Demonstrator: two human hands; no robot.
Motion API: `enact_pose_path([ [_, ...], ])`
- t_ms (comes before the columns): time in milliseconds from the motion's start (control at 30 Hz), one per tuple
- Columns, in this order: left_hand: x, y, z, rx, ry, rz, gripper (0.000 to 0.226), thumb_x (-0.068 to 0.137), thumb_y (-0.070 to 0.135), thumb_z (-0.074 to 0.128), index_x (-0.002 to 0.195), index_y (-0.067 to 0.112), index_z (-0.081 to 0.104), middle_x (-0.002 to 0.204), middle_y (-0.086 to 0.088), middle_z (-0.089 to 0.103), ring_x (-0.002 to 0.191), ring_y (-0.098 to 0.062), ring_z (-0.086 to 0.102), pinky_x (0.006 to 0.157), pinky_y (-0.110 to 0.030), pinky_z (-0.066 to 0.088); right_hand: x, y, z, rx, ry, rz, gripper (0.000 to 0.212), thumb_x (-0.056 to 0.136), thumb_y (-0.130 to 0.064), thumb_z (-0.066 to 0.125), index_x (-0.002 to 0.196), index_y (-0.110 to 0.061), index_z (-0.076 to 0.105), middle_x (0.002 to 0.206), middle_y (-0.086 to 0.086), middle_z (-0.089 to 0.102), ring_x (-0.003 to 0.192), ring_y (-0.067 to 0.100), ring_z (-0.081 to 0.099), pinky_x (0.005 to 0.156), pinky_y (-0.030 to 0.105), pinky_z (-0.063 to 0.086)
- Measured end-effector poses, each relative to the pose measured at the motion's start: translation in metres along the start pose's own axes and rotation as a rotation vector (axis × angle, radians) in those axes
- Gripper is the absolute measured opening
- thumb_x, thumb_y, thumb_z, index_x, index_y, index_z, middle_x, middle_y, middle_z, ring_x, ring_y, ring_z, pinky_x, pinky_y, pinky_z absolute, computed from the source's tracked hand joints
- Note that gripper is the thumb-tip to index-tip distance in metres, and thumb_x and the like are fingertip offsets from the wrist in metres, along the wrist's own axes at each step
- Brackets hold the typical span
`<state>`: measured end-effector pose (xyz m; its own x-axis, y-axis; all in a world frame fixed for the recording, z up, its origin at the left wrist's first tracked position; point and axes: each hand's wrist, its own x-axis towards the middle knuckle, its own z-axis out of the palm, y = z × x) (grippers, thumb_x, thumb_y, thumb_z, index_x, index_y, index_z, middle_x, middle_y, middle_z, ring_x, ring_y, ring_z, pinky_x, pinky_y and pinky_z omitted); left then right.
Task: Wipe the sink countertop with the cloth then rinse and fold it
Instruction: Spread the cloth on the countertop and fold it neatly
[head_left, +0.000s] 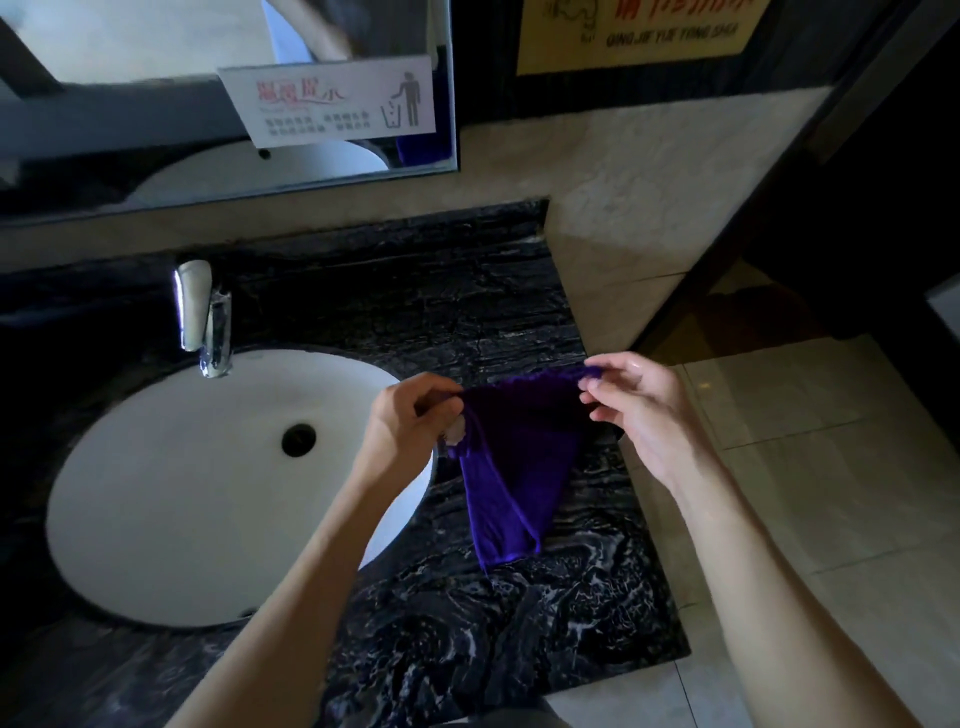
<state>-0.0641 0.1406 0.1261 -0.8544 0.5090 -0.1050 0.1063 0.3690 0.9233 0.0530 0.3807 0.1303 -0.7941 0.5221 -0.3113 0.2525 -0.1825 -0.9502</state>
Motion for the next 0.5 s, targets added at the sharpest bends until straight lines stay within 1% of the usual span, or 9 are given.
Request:
enact_pose_path([
  [100,0.013,0.003,-0.008,0.016,-0.074,0.004,0.015,0.087,-0.008,0.066,0.094,0.004,0.071,0.063,-0.005,0.071,0.058,-0.022,0.067,0.066,-0.04,0.056,0.017,-0.002,0.005,-0.127,0.069,-0.061,0.01,0.095,-0.006,0.068,0.093,-0.015,0.071,0.076,0.003,0.067,0.067,0.012,0.062,0.055,0.021,0.053],
  [167,0.02,0.002,-0.014,0.051,-0.148,-0.014,0.021,0.084,-0.01,0.067,0.095,0.008,0.071,0.066,-0.004,0.073,0.063,-0.023,0.071,0.067,-0.037,0.059,0.029,-0.003,0.007,-0.176,0.1,-0.065,0.014,0.097,-0.012,0.067,0.086,-0.02,0.071,0.073,-0.003,0.062,0.067,0.009,0.058,0.055,0.022,0.052],
  [267,0.037,0.002,-0.021,0.147,-0.196,-0.026,0.03,0.081,-0.01,0.071,0.092,0.018,0.072,0.072,0.008,0.074,0.066,-0.001,0.067,0.066,-0.016,0.052,0.051,-0.006,0.012,-0.228,0.067,-0.069,0.022,0.101,-0.011,0.06,0.08,-0.018,0.065,0.073,-0.002,0.055,0.071,0.012,0.056,0.059,0.026,0.051],
  [300,0.046,0.002,-0.024,0.168,-0.194,-0.02,0.032,0.081,-0.01,0.071,0.093,0.02,0.072,0.074,0.009,0.073,0.068,0.001,0.065,0.068,-0.015,0.051,0.058,-0.008,0.015,-0.256,0.054,-0.071,0.022,0.101,-0.012,0.059,0.08,-0.017,0.064,0.073,-0.002,0.054,0.071,0.012,0.055,0.06,0.027,0.051],
  [333,0.058,-0.001,-0.028,0.174,-0.19,-0.018,0.034,0.081,-0.009,0.071,0.093,0.022,0.072,0.078,0.008,0.074,0.07,-0.001,0.066,0.071,-0.019,0.053,0.068,-0.01,0.019,-0.276,0.048,-0.066,0.022,0.102,-0.014,0.058,0.081,-0.015,0.062,0.073,-0.003,0.053,0.069,0.012,0.055,0.06,0.029,0.051],
  [400,0.084,-0.007,-0.033,0.163,-0.139,-0.027,0.037,0.08,-0.008,0.074,0.089,0.028,0.071,0.082,0.003,0.073,0.074,-0.01,0.067,0.075,-0.029,0.056,0.093,-0.014,0.029,-0.298,0.074,-0.047,0.021,0.103,-0.016,0.057,0.083,-0.014,0.061,0.072,-0.004,0.052,0.063,0.011,0.055,0.059,0.03,0.052],
  [433,0.099,-0.008,-0.032,0.16,-0.063,-0.023,0.036,0.08,-0.006,0.075,0.088,0.028,0.071,0.082,0.002,0.073,0.074,-0.011,0.066,0.076,-0.028,0.055,0.106,-0.017,0.035,-0.287,0.107,-0.036,0.019,0.103,-0.016,0.057,0.085,-0.013,0.061,0.073,-0.003,0.053,0.06,0.011,0.055,0.058,0.03,0.053],
  [467,0.113,-0.009,-0.029,0.167,0.039,-0.013,0.031,0.08,-0.005,0.075,0.089,0.025,0.072,0.083,0.002,0.072,0.074,-0.009,0.065,0.076,-0.023,0.053,0.12,-0.018,0.041,-0.269,0.149,-0.025,0.015,0.103,-0.014,0.056,0.089,-0.012,0.061,0.076,0.0,0.055,0.059,0.011,0.056,0.058,0.03,0.056],
  [500,0.125,-0.009,-0.026,0.184,0.145,-0.014,0.025,0.082,-0.004,0.073,0.094,0.018,0.074,0.086,0.001,0.071,0.075,-0.008,0.064,0.074,-0.015,0.05,0.133,-0.018,0.047,-0.257,0.178,-0.012,0.009,0.103,-0.01,0.056,0.097,-0.01,0.062,0.081,0.002,0.058,0.061,0.012,0.059,0.06,0.03,0.058],
])
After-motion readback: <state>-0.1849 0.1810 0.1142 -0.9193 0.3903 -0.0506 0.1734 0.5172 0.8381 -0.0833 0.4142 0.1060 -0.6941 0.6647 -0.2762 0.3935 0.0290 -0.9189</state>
